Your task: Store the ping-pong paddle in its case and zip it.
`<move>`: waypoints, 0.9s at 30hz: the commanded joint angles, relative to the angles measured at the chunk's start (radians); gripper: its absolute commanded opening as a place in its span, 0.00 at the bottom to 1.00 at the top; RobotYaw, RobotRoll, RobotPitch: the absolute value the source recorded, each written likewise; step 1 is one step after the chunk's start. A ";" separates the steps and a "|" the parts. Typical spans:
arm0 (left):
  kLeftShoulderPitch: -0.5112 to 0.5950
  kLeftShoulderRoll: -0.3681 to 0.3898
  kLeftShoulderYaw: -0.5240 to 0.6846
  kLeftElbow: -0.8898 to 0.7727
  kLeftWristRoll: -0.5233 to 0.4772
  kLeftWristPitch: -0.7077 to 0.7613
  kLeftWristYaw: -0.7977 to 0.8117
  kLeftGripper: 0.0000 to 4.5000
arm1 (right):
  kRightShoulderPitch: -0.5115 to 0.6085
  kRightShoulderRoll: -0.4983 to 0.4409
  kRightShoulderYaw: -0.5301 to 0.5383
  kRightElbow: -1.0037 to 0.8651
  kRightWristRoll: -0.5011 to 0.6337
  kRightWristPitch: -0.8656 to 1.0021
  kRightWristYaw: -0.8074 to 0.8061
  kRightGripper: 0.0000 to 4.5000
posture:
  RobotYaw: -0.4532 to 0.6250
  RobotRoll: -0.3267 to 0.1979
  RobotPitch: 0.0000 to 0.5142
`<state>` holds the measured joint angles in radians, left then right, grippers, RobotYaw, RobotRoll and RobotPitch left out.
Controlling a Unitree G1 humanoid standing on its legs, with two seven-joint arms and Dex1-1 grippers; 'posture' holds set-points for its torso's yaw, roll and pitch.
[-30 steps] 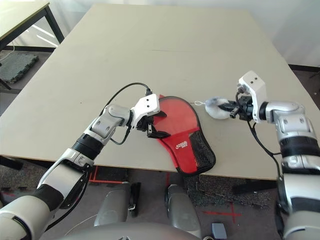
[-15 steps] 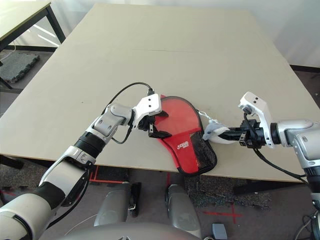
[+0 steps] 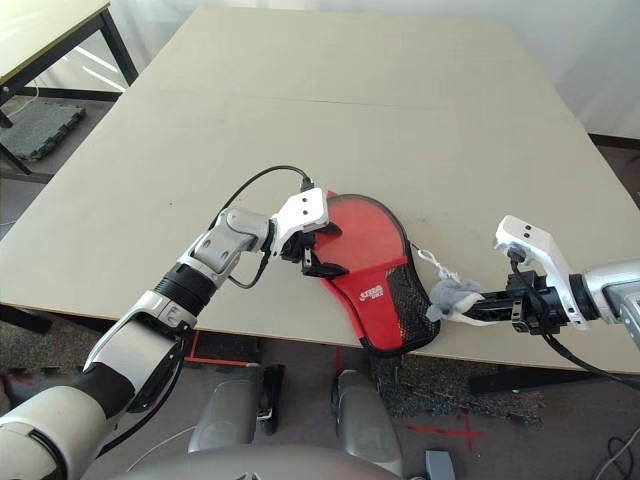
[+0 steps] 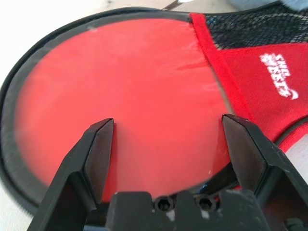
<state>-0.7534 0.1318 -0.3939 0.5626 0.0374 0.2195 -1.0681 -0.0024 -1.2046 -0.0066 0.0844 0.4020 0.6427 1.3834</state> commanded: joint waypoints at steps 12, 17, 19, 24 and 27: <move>0.017 0.014 -0.015 0.026 0.015 0.021 0.006 1.00 | 0.052 0.033 -0.150 0.026 0.127 0.146 -0.016 0.36 | 0.39 0.62 0.24; 0.015 0.012 -0.003 0.006 0.003 0.035 -0.001 1.00 | -0.072 0.056 -0.337 0.061 0.274 0.244 -0.028 0.80 | 0.39 0.62 0.24; 0.017 0.012 0.012 -0.014 -0.012 0.053 -0.002 1.00 | -0.135 0.077 -0.389 0.089 0.306 0.263 -0.061 0.98 | 0.39 0.62 0.24; 0.024 0.027 0.061 -0.098 -0.065 0.125 0.002 1.00 | -0.322 0.204 -0.466 0.183 0.285 0.180 -0.267 0.99 | 0.41 0.62 0.23; 0.040 0.056 0.113 -0.174 -0.109 0.180 0.022 1.00 | -0.380 0.296 -0.452 0.219 0.222 0.068 -0.401 0.99 | 0.41 0.62 0.23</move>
<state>-0.7276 0.1719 -0.3121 0.4324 -0.0451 0.3667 -1.0568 -0.3754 -0.9352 -0.4563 0.2802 0.6578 0.7631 1.0485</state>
